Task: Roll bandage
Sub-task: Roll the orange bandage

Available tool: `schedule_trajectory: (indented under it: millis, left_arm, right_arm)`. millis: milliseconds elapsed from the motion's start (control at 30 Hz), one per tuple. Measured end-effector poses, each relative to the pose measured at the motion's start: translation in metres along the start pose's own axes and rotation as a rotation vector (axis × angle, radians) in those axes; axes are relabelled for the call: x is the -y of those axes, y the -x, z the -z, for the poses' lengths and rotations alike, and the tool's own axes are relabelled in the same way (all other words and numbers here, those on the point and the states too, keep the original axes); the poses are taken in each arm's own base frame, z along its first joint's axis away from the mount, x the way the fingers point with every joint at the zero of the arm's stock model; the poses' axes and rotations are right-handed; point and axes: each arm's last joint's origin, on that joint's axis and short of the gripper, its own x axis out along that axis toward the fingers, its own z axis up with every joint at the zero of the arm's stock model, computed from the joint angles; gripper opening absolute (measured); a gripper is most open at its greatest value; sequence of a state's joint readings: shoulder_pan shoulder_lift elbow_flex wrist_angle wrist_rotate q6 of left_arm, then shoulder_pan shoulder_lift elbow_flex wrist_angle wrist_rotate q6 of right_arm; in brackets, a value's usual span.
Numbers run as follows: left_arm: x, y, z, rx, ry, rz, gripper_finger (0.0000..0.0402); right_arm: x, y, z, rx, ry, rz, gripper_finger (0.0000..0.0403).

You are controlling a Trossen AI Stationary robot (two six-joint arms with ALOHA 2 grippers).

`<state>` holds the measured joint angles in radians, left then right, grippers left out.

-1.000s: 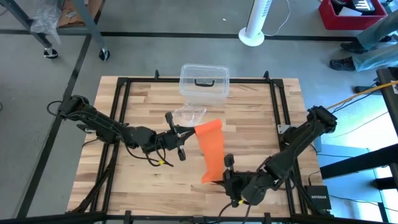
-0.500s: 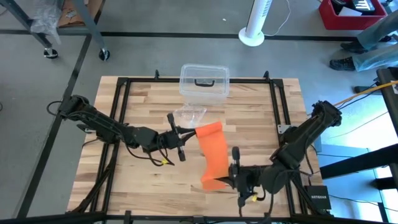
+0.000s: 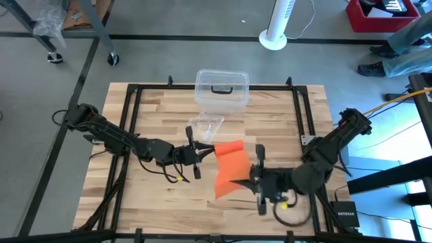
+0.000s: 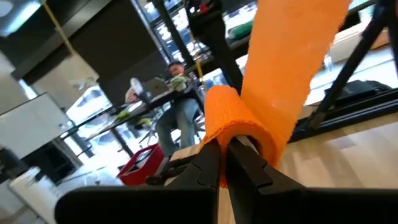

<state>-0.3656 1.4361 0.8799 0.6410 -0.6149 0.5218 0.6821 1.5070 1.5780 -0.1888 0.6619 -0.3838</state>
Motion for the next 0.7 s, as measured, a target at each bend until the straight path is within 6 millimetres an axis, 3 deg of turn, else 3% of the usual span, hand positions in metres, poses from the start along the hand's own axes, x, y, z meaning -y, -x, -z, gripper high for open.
schedule_trajectory:
  millis: [133, 467, 700]
  left_arm:
    - [0.005, 0.003, -0.001, -0.001, -0.065, 0.029, 0.0005]
    - [0.015, 0.011, -0.008, 0.045, -0.160, 0.083, 0.0005]
    - [0.016, 0.011, -0.009, 0.097, -0.152, 0.162, 0.0005]
  right_arm:
    - [0.018, -0.004, 0.003, -0.016, 0.007, 0.058, 0.0005]
    - [0.080, 0.017, 0.004, -0.014, -0.085, 0.125, 0.0005]
    - [0.106, 0.002, 0.018, -0.023, -0.152, 0.112, 0.0005]
